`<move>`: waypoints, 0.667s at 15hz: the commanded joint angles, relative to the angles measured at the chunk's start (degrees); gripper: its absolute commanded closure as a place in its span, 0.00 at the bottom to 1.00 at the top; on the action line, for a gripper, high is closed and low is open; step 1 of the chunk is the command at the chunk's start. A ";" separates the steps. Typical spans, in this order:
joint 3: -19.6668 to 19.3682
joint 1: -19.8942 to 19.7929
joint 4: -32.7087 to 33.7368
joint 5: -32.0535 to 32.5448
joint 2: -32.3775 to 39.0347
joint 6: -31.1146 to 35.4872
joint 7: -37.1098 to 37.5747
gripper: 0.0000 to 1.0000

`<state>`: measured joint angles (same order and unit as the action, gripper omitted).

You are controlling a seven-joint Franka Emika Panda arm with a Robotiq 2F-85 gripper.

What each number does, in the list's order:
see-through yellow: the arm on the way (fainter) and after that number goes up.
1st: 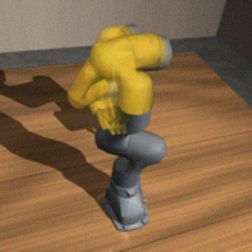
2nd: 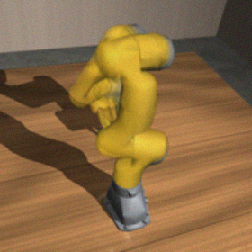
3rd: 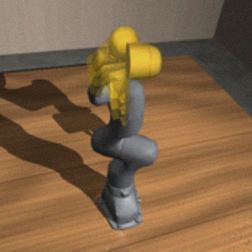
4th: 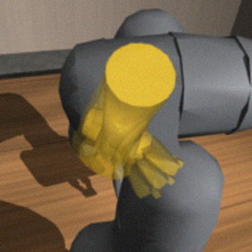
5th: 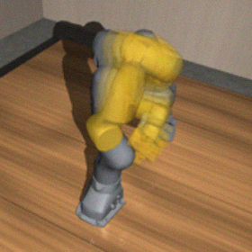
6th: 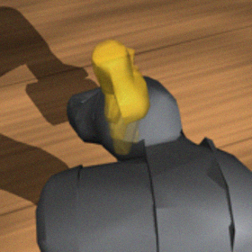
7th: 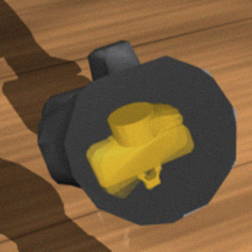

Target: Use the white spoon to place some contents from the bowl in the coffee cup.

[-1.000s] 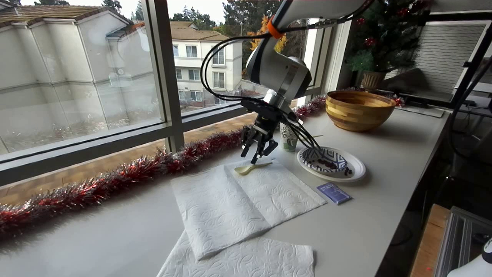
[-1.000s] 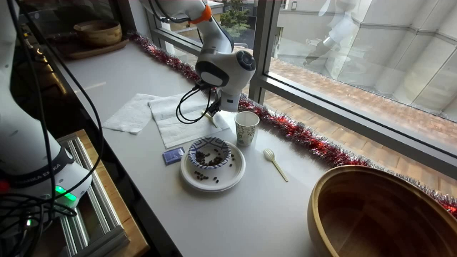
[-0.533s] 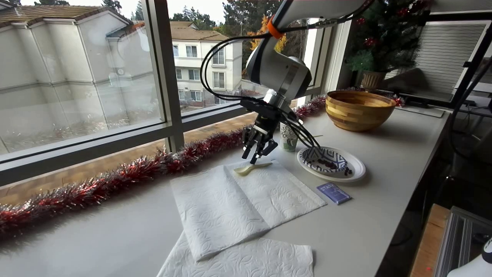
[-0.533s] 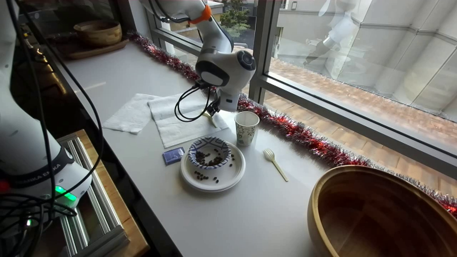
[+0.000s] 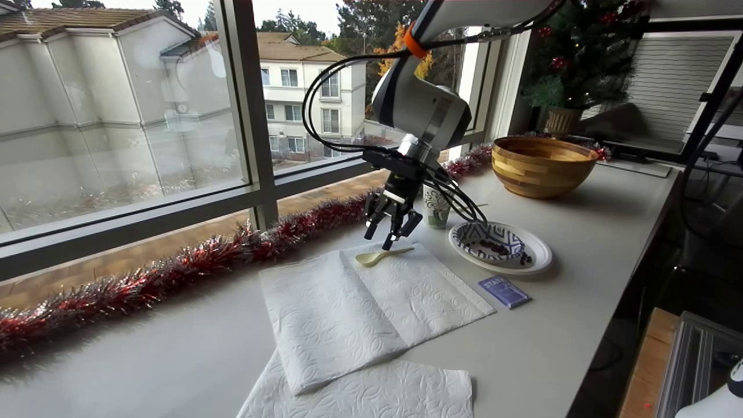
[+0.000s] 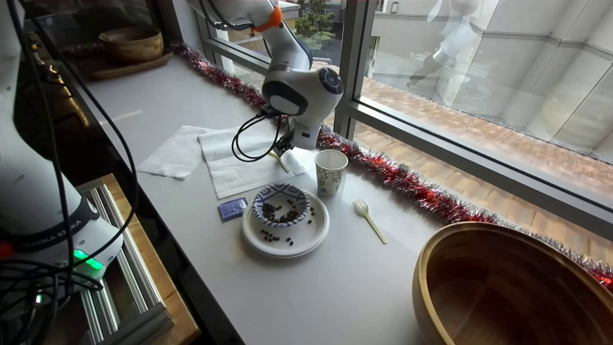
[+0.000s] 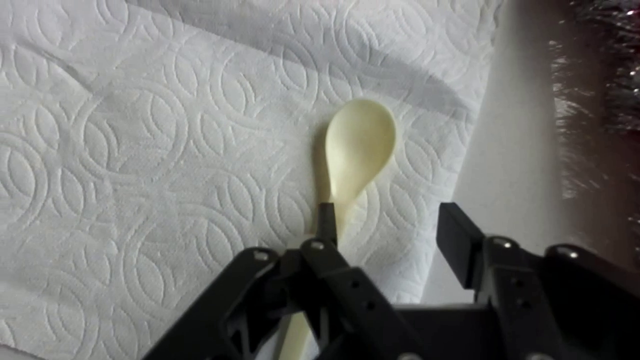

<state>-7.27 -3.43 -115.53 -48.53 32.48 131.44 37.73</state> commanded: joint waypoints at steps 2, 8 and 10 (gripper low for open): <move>-0.55 0.19 -2.40 1.57 -2.40 -1.49 2.63 0.43; -0.56 -0.27 -2.53 1.01 -1.16 -0.62 2.15 0.60; -0.46 -0.37 -2.35 0.90 -0.90 -0.57 1.75 0.76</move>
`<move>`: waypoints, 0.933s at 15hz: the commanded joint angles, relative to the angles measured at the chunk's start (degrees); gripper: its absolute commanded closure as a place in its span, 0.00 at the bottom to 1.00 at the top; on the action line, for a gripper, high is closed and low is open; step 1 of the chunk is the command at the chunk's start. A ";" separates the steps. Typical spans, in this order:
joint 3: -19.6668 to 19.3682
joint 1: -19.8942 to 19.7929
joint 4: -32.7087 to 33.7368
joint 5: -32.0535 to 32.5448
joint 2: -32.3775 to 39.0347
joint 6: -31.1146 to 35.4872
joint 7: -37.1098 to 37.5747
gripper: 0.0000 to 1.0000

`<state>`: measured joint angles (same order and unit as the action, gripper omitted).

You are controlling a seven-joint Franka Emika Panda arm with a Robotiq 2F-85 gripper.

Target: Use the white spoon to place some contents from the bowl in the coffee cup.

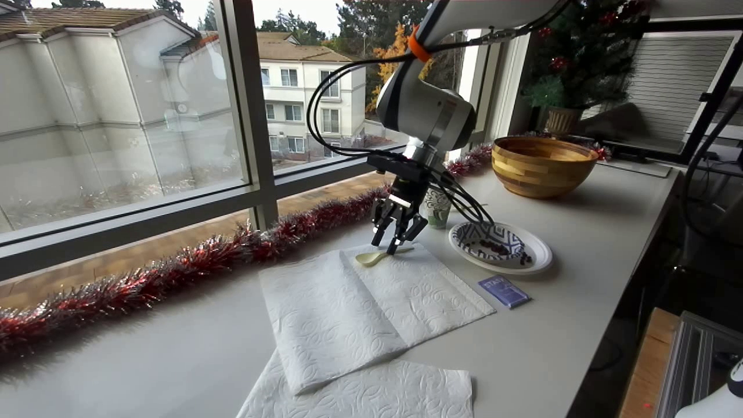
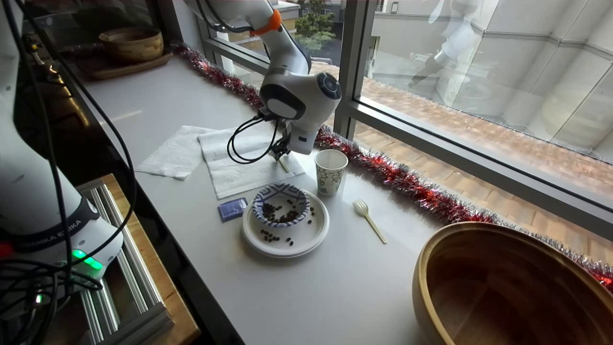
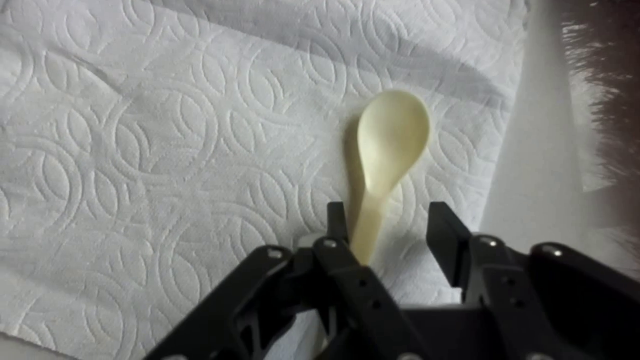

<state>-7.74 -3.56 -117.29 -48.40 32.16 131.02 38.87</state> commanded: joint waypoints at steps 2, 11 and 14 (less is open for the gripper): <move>0.04 -0.28 -0.59 1.03 -0.77 -0.82 0.59 0.91; -1.24 -0.37 -6.69 6.75 -11.50 -4.63 -0.62 0.97; -2.45 -0.30 -11.48 10.33 -17.73 -6.10 0.57 0.97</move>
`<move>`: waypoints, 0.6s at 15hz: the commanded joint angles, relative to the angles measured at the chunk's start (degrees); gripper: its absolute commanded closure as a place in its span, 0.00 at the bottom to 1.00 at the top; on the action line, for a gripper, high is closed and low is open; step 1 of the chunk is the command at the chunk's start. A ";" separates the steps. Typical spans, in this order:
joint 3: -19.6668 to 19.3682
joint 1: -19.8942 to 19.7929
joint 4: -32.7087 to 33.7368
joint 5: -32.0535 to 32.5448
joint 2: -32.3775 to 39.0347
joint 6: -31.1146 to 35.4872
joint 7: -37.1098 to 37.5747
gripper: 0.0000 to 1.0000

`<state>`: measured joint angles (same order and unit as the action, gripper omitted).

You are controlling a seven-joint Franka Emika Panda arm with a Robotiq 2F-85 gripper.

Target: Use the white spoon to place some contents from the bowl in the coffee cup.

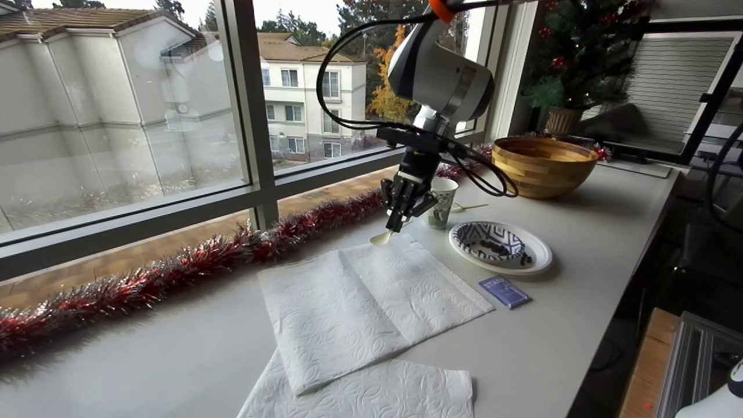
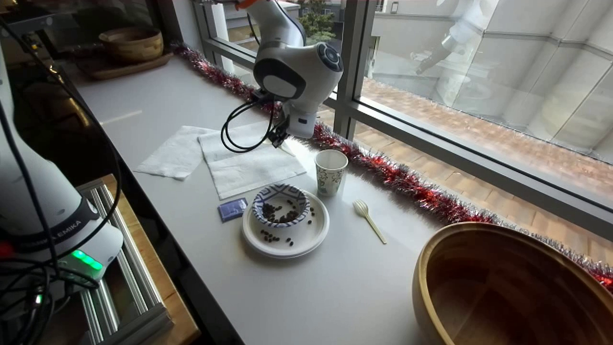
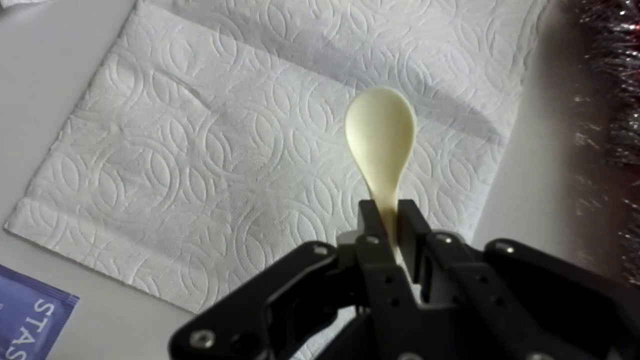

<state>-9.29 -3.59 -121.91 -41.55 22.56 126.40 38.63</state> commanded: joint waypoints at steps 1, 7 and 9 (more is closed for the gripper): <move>-0.93 -0.77 -8.35 3.96 -10.17 -3.51 0.44 0.97; -2.54 -3.28 -16.16 4.38 -15.47 -5.73 2.73 0.97; -4.05 -4.54 -18.49 4.56 -16.64 -1.03 3.36 0.97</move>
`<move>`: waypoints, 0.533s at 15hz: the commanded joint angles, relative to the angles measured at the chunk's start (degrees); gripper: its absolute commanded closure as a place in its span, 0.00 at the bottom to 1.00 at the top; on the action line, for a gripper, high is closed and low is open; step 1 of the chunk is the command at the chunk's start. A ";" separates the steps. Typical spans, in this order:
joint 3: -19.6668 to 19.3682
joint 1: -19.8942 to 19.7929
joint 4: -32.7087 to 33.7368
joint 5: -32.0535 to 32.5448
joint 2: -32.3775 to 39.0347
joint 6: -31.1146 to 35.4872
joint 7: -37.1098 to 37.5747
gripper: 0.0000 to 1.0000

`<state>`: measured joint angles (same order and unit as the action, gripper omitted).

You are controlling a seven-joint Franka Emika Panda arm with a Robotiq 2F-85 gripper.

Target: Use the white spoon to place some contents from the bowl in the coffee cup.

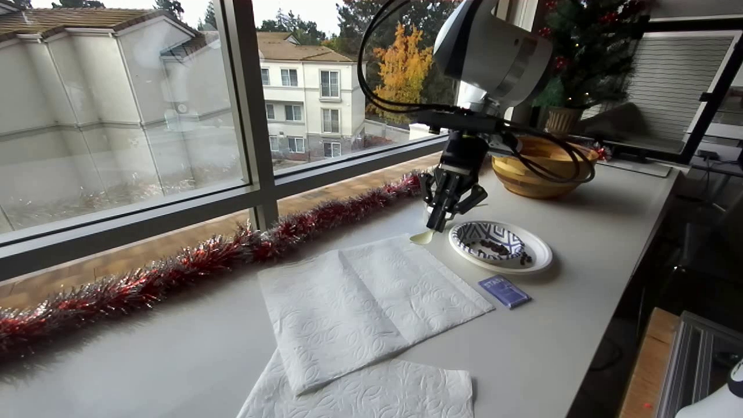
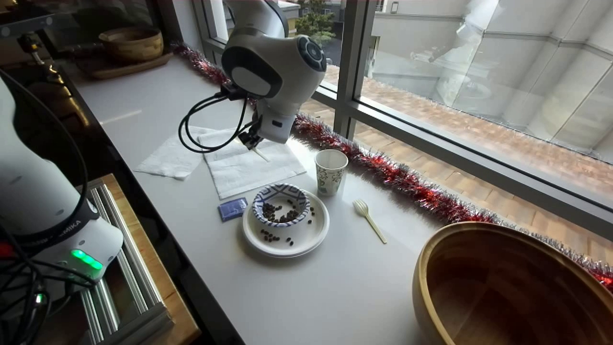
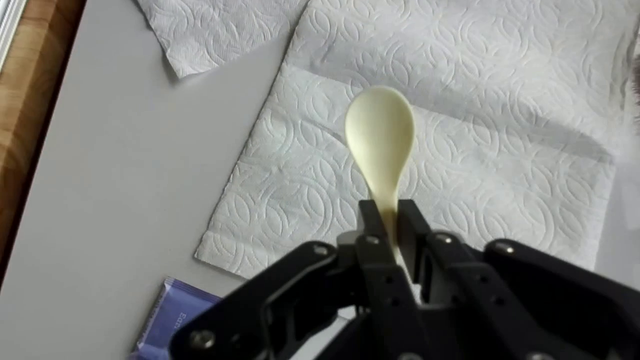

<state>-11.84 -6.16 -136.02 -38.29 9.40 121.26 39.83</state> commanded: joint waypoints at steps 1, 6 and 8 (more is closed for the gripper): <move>-2.27 -2.55 -5.32 1.79 -4.45 7.20 2.07 0.97; -5.61 -4.71 -5.32 17.26 -7.15 16.50 7.08 0.97; -4.60 -5.63 -3.88 13.79 -4.79 14.97 4.26 0.87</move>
<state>-17.54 -10.69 -139.94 -24.66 4.65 136.31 43.96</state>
